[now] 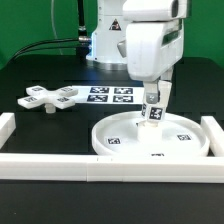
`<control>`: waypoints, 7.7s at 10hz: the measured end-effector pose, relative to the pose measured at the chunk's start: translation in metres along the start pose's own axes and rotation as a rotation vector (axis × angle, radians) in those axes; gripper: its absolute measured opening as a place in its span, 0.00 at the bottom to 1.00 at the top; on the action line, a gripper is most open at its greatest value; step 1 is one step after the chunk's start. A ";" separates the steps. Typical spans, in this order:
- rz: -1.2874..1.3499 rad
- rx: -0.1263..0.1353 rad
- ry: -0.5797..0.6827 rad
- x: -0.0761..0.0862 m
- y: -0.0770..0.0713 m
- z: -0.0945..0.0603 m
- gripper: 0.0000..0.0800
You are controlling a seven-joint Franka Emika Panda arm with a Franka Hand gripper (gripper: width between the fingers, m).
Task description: Assemble round table
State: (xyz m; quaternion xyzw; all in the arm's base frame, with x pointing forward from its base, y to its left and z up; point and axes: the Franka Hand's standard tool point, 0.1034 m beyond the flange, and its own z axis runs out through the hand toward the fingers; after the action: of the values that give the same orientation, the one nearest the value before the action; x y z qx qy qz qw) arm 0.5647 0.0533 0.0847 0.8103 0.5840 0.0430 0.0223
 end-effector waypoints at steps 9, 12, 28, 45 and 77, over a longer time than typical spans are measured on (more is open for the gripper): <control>-0.478 -0.003 -0.051 -0.007 0.000 0.007 0.67; -0.478 0.003 -0.053 -0.009 -0.002 0.008 0.51; 0.695 0.016 -0.004 -0.012 -0.003 0.009 0.51; 2.306 0.117 0.040 -0.016 -0.002 0.012 0.51; 1.269 0.146 0.079 -0.019 -0.003 0.010 0.81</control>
Offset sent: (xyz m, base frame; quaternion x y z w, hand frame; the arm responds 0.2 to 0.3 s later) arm 0.0012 0.0004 -0.0004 -0.0016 -0.0073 -0.1992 0.9799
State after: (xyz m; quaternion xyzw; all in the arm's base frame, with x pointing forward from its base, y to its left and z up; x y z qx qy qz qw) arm 0.5568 0.0363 0.0734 0.9957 -0.0074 0.0376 -0.0842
